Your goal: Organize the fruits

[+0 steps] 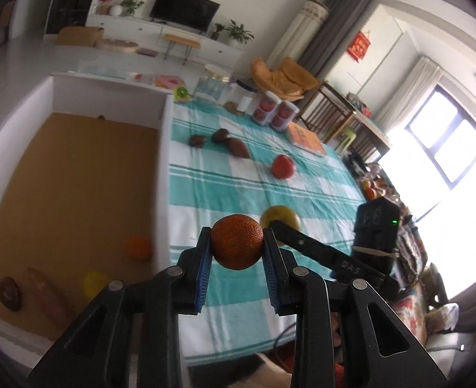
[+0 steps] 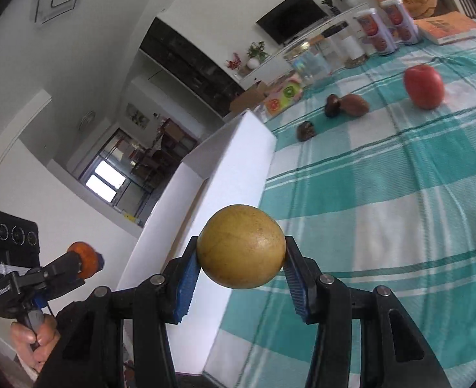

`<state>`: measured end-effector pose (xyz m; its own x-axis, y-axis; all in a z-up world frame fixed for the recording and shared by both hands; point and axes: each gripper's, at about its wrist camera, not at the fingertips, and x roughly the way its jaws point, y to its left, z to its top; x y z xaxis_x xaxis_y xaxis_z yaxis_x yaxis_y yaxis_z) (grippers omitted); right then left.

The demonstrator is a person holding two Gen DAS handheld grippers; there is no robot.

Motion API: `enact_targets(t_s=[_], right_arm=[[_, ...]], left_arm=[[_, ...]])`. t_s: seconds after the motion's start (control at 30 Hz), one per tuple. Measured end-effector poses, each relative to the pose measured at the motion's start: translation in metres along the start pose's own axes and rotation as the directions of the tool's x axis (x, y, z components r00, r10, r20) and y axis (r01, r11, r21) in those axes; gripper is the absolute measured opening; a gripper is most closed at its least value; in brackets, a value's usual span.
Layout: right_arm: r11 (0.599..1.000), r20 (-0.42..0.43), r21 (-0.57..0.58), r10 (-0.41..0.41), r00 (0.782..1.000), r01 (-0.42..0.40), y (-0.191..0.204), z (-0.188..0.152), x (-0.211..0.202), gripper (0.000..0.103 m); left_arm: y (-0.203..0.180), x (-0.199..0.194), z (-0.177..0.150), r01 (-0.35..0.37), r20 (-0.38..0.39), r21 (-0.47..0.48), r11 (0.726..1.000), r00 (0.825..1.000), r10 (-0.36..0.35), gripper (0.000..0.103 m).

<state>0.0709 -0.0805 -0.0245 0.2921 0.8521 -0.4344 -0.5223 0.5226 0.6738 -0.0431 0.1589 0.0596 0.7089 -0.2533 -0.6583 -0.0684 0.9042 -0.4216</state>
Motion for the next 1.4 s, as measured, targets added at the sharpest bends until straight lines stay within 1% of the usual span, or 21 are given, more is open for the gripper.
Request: enact_targets(t_s=[0.1,0.2,0.33,0.43,0.47,0.53,0.57,0.63,0.7,0.77,0.83,0.87,0.9,0.97,1.07,1.13,1.17,1.23,1.3,1.33,1.4], right_arm=[[0.993,-0.116,-0.084,0.069,0.991,-0.079,0.056,-0.001,0.046,0.049],[0.98,-0.23,-0.167,0.072,0.971,-0.112,0.099,-0.011,0.092,0.049],[0.963,-0.333,-0.256,-0.003,0.943,-0.087,0.127,-0.028,0.151,0.05],[0.954,-0.359,-0.295,-0.069,0.931,-0.043,0.131,-0.033,0.182,0.05],[0.947,-0.355,-0.32,-0.094,0.93,-0.026,0.133,-0.032,0.189,0.051],[0.939,-0.331,-0.343,-0.13,0.934,0.009,0.135,-0.026,0.191,0.057],[0.939,-0.308,-0.344,-0.128,0.943,0.016,0.134,-0.02,0.186,0.06],[0.94,-0.241,-0.34,-0.128,0.962,0.039,0.128,-0.008,0.167,0.077],[0.936,-0.156,-0.34,-0.154,0.976,0.093,0.116,0.002,0.138,0.085],[0.926,-0.07,-0.33,-0.217,0.974,0.183,0.09,0.008,0.106,0.09],[0.906,0.009,-0.292,-0.318,0.948,0.307,0.054,0.008,0.074,0.097],[0.887,0.037,-0.27,-0.378,0.925,0.374,0.032,0.008,0.059,0.098],[0.862,0.048,-0.242,-0.447,0.893,0.445,0.007,0.007,0.045,0.098],[0.793,0.052,-0.188,-0.582,0.812,0.58,-0.046,0.005,0.019,0.098],[0.691,0.063,-0.101,-0.713,0.698,0.715,-0.108,-0.007,-0.032,0.098],[0.648,0.074,-0.031,-0.758,0.649,0.761,-0.142,-0.015,-0.064,0.098],[0.633,0.072,0.046,-0.774,0.629,0.773,-0.153,-0.019,-0.082,0.098],[0.674,0.105,0.168,-0.738,0.666,0.72,-0.168,-0.015,-0.108,0.098],[0.654,0.153,0.189,-0.757,0.635,0.733,-0.161,-0.018,-0.12,0.099],[0.651,0.156,0.197,-0.759,0.632,0.733,-0.16,-0.02,-0.122,0.099],[0.661,0.144,0.21,-0.75,0.646,0.72,-0.159,-0.023,-0.121,0.099]], left_arm=[[0.05,0.006,-0.002,-0.157,0.003,-0.062,0.986,0.987,0.158,0.03],[0.096,0.014,-0.013,-0.265,-0.029,-0.132,0.955,0.964,0.264,0.03],[0.135,0.021,-0.028,-0.362,-0.072,-0.187,0.913,0.932,0.355,0.03],[0.152,0.02,-0.035,-0.423,-0.092,-0.208,0.882,0.906,0.413,0.035],[0.155,0.019,-0.036,-0.443,-0.094,-0.211,0.871,0.897,0.433,0.04],[0.157,0.019,-0.037,-0.467,-0.09,-0.219,0.857,0.884,0.458,0.077],[0.156,0.018,-0.037,-0.476,-0.077,-0.224,0.851,0.879,0.471,0.081],[0.148,0.017,-0.032,-0.479,-0.051,-0.221,0.85,0.876,0.48,0.083],[0.135,0.018,-0.026,-0.455,-0.014,-0.206,0.866,0.886,0.463,0.083],[0.113,0.019,-0.02,-0.427,0.03,-0.164,0.889,0.899,0.437,0.083],[0.081,0.026,-0.017,-0.375,0.062,-0.095,0.922,0.922,0.381,0.084],[0.063,0.031,-0.016,-0.343,0.07,-0.055,0.938,0.936,0.346,0.085],[0.045,0.037,-0.015,-0.304,0.07,-0.013,0.953,0.95,0.304,0.085],[0.007,0.05,-0.019,-0.212,0.052,0.075,0.974,0.977,0.208,0.086],[-0.049,0.077,-0.027,-0.087,-0.015,0.195,0.977,0.996,0.091,0.088],[-0.079,0.103,-0.034,-0.017,-0.079,0.252,0.968,0.996,0.038,0.088],[-0.091,0.118,-0.037,-0.002,-0.1,0.279,0.96,0.995,0.031,0.088],[-0.104,0.153,-0.042,-0.039,-0.121,0.319,0.947,0.989,0.082,0.088],[-0.113,0.178,-0.05,-0.096,-0.123,0.344,0.934,0.981,0.147,0.088],[-0.112,0.188,-0.051,-0.127,-0.12,0.349,0.928,0.977,0.179,0.088],[-0.11,0.199,-0.056,-0.179,-0.105,0.356,0.917,0.968,0.23,0.088]])
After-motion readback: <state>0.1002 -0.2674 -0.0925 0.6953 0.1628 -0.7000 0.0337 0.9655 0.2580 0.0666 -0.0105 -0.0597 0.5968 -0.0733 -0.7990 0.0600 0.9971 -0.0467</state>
